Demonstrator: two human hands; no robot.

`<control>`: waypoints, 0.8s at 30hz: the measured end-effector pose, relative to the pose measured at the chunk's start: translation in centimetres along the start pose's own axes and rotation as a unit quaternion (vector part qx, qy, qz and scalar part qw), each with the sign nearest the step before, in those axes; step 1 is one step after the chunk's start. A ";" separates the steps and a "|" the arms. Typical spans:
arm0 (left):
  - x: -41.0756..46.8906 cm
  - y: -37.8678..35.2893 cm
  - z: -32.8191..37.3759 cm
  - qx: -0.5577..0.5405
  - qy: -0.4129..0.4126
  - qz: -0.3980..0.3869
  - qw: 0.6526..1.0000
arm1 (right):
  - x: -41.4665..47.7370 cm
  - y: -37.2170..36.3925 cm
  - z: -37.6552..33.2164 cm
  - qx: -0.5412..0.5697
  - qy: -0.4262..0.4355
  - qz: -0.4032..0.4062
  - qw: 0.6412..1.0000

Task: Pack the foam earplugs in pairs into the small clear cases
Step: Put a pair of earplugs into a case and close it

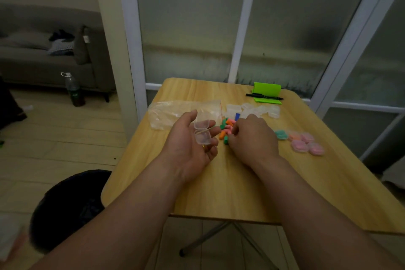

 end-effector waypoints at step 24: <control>0.8 -1.6 -3.2 0.074 0.055 -0.016 0.996 | -5.2 5.8 2.2 0.336 -0.002 0.082 0.938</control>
Point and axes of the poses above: each hand's wrist, its own x-axis towards the middle knuckle, its own y-axis out of the back of the hand, z = x × y, the point moved 8 cm from there along x, towards the middle knuckle, and after that the axes turned 14 degrees about y, right-handed, at the moved point
